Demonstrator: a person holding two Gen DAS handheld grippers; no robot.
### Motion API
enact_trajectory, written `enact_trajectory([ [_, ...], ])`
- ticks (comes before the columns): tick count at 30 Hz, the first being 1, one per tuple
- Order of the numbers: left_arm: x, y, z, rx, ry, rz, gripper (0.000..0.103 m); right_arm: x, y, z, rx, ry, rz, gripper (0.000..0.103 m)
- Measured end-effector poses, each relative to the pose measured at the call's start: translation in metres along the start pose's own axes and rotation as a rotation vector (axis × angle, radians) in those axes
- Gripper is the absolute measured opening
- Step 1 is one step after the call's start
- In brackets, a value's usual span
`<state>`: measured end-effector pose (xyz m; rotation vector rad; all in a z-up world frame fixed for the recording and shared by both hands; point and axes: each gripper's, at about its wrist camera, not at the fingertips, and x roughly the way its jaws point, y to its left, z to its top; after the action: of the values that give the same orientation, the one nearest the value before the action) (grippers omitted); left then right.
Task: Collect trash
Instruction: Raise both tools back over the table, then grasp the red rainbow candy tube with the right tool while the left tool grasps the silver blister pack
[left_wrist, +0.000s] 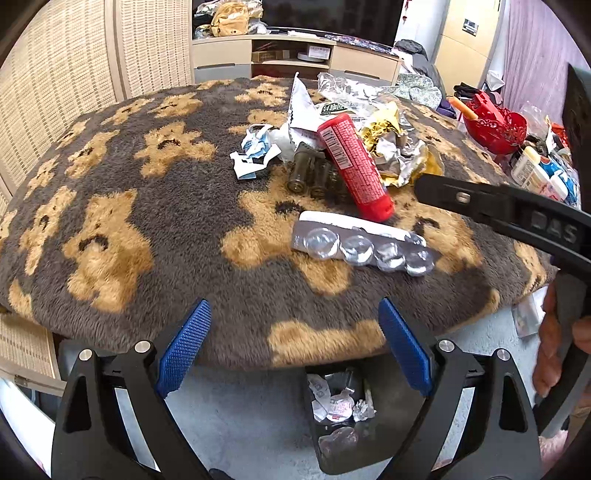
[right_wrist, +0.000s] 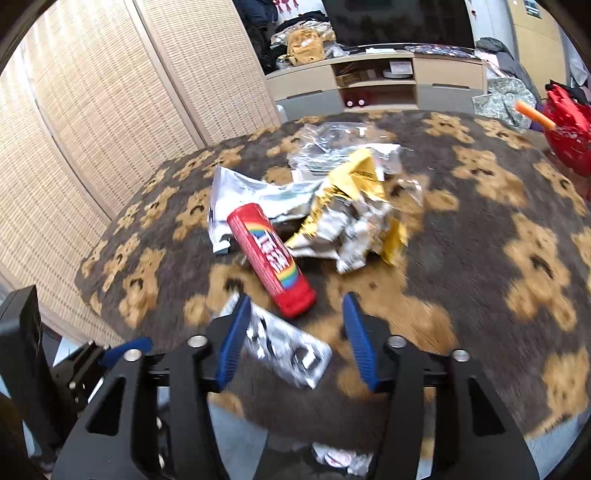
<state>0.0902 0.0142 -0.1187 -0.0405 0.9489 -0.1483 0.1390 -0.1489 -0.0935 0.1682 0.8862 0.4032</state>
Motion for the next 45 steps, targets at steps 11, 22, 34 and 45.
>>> enact_trajectory([
  [11, 0.021, -0.007, 0.005, 0.007, 0.044, -0.050, 0.086, 0.058, 0.013, 0.022, -0.057, 0.097, 0.016, 0.045],
  [22, 0.035, -0.032, 0.017, 0.011, 0.054, -0.105, 0.086, 0.044, -0.007, 0.032, -0.065, 0.050, 0.036, 0.036],
  [34, 0.055, -0.075, 0.037, 0.005, 0.058, -0.164, 0.083, -0.020, -0.057, 0.047, 0.007, -0.076, 0.014, 0.036],
  [45, 0.066, -0.086, 0.050, -0.008, 0.016, -0.099, 0.074, -0.042, -0.097, 0.042, 0.042, -0.087, -0.032, 0.036],
])
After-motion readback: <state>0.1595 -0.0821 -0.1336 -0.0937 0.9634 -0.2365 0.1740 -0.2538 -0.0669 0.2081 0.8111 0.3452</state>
